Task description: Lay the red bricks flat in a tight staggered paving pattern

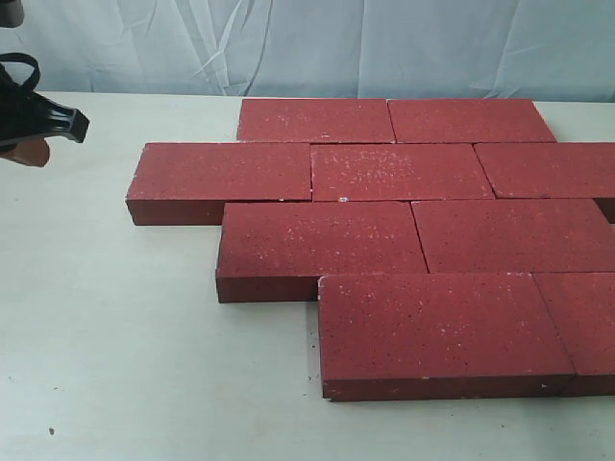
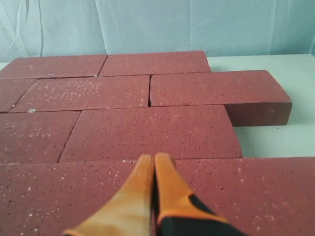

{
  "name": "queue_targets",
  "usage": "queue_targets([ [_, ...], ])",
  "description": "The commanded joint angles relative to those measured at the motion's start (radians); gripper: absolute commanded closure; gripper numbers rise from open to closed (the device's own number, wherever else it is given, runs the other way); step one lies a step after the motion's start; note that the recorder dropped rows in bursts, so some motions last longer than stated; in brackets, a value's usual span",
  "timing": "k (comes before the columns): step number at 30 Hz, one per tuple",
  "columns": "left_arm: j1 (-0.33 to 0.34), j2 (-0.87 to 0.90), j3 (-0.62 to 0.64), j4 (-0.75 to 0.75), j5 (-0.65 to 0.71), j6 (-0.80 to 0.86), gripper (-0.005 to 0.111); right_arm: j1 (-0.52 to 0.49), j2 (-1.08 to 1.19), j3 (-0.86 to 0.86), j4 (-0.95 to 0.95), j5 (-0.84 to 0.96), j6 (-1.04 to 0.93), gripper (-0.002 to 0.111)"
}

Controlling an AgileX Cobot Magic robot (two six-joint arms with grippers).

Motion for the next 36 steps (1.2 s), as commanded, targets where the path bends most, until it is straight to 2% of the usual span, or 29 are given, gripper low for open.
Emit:
queue_targets([
  [1, -0.011, -0.007, 0.001, -0.006, -0.043, -0.001, 0.107, -0.005, -0.007, 0.032, -0.009, -0.036, 0.0, 0.109],
  [13, -0.011, -0.007, 0.001, -0.006, -0.123, -0.001, 0.107, -0.005, -0.007, 0.068, -0.003, -0.074, 0.0, 0.109],
  [36, -0.011, -0.007, 0.001, -0.006, -0.123, -0.001, 0.107, -0.005, -0.007, 0.068, 0.028, -0.072, 0.0, 0.109],
])
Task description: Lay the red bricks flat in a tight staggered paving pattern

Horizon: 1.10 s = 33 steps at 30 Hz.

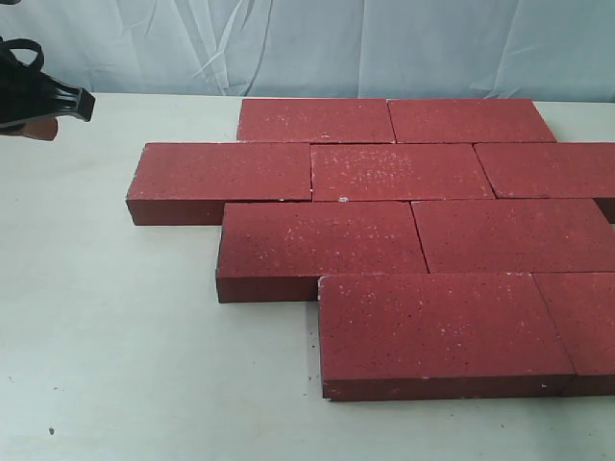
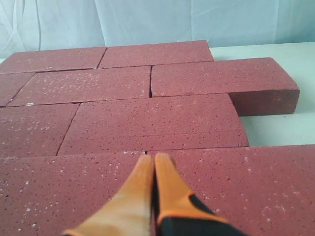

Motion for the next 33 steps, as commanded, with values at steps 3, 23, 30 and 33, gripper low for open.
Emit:
queue_targets([
  [3, -0.011, -0.007, 0.001, -0.006, -0.013, -0.001, 0.107, -0.005, -0.007, 0.004, 0.003, -0.011, 0.0, 0.109],
  [23, -0.011, -0.198, 0.001, 0.02, -0.012, -0.001, 0.107, -0.005, -0.007, 0.004, 0.005, -0.017, 0.0, 0.109],
  [30, -0.011, -0.339, 0.097, 0.077, -0.072, -0.003, 0.107, -0.005, -0.007, 0.004, 0.005, -0.017, 0.0, 0.109],
  [33, -0.011, -0.398, 0.192, 0.089, -0.129, -0.003, 0.107, -0.005, -0.007, 0.004, 0.012, -0.017, 0.0, 0.109],
])
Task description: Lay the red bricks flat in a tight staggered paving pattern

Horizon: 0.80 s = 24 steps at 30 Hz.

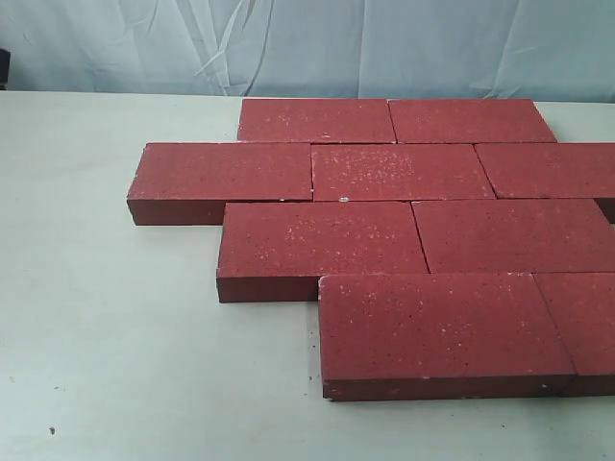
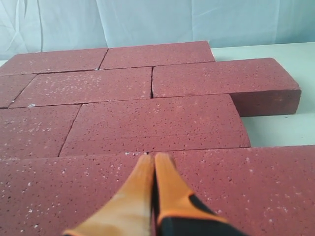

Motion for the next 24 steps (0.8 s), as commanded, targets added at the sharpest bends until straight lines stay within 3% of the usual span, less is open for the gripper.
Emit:
queue_targets([
  [1, -0.011, -0.091, 0.123, 0.022, -0.079, -0.004, 0.107, -0.005, -0.007, 0.004, 0.006, -0.015, 0.0, 0.109],
  [11, -0.009, -0.305, 0.374, 0.032, -0.105, -0.004, 0.107, -0.005, -0.007, 0.004, 0.013, -0.011, 0.0, 0.109],
  [19, 0.092, -0.481, 0.547, 0.027, -0.199, -0.004, 0.107, -0.005, -0.007, 0.004, 0.016, -0.011, 0.0, 0.109],
  [24, 0.099, -0.603, 0.626, 0.017, -0.217, -0.004, 0.107, -0.005, -0.007, 0.004, 0.016, -0.011, 0.0, 0.109],
])
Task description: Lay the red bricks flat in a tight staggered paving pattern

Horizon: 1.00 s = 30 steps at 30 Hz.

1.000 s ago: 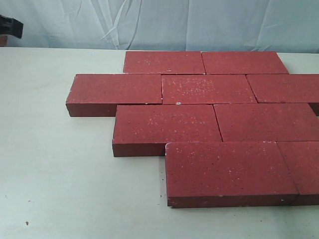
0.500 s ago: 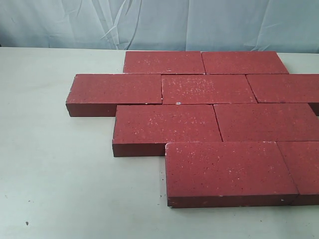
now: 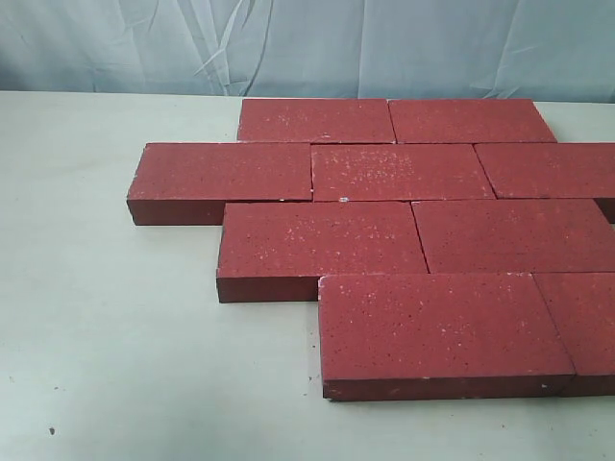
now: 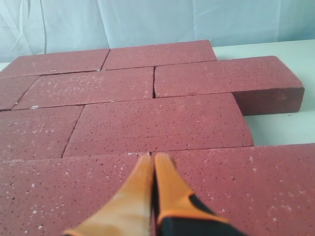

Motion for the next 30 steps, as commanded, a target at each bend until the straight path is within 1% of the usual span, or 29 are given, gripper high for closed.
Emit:
queue_targets([
  [1, 0.005, -0.117, 0.075, -0.009, -0.04, -0.003, 0.107, -0.005, -0.007, 0.004, 0.001, -0.009, 0.0, 0.109],
  [10, 0.005, -0.359, 0.241, -0.007, -0.138, -0.003, 0.107, -0.005, -0.007, 0.004, 0.001, -0.009, 0.0, 0.109],
  [18, 0.005, -0.533, 0.365, -0.007, -0.168, -0.003, 0.107, -0.005, -0.007, 0.004, 0.001, -0.015, 0.0, 0.109],
  [23, 0.005, -0.539, 0.42, -0.007, -0.18, -0.003, 0.107, -0.005, -0.007, 0.004, 0.001, -0.015, 0.0, 0.109],
  [30, 0.005, -0.539, 0.423, -0.002, -0.197, -0.003, 0.107, -0.005, -0.007, 0.004, 0.001, -0.015, 0.0, 0.109],
])
